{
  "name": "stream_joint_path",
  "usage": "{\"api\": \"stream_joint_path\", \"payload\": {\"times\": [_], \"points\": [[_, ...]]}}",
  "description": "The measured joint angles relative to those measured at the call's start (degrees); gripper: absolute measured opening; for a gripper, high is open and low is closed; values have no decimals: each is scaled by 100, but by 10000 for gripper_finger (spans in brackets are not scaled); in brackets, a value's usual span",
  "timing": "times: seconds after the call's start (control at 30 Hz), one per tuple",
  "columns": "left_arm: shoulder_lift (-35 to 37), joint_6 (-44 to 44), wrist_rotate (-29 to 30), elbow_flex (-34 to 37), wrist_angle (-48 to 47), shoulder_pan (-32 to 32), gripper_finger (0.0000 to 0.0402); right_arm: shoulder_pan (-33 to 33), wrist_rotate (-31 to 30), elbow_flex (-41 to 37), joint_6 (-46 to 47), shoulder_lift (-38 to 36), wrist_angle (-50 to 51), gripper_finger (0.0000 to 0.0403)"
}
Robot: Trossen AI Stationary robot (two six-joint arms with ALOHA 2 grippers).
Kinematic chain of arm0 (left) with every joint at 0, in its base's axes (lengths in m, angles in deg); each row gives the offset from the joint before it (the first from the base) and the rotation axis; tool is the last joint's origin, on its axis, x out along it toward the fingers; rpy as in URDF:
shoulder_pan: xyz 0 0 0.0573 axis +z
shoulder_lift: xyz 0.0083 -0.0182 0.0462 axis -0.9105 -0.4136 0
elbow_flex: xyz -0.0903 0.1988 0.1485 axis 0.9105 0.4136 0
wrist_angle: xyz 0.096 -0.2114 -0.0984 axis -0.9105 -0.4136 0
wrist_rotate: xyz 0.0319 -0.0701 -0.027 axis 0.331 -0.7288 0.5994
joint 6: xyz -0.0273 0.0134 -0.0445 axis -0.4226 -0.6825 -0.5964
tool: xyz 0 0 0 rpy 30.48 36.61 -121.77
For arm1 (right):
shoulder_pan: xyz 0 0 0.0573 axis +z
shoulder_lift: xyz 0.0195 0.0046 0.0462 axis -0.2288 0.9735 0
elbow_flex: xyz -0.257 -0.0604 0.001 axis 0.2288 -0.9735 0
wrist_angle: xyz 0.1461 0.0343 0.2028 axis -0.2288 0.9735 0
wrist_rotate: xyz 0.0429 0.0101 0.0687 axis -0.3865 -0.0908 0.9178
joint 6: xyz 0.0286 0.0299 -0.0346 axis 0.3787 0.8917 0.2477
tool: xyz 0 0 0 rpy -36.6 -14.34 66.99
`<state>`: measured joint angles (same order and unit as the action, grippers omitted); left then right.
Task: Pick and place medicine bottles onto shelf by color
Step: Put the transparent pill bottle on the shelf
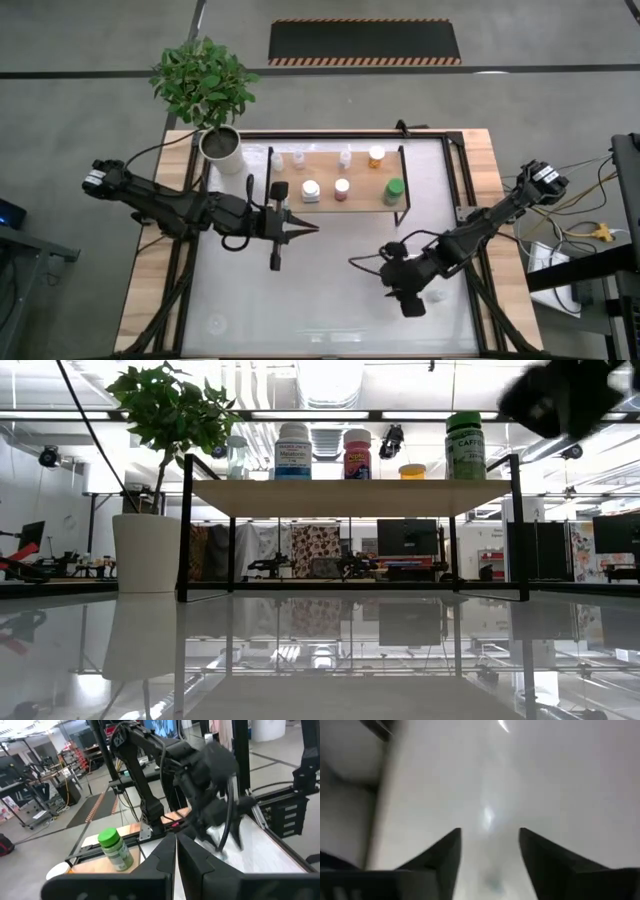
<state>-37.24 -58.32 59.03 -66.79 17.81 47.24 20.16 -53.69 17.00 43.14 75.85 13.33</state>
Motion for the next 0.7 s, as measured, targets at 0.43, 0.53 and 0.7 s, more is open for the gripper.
{"api": "stream_joint_path", "payload": {"times": [0.43, 0.53, 0.7], "points": [[0, 32, 111, 84, -10, 4, 0, 176, 277, 212, 775, 504, 2370, 285], [2, 41, 185, 93, -10, 4, 0, 231, 330, 199, 916, 502, 2361, 284], [0, 60, 286, 89, -11, 7, 0, 376, 433, 229, 1238, 500, 2341, 273]]}}
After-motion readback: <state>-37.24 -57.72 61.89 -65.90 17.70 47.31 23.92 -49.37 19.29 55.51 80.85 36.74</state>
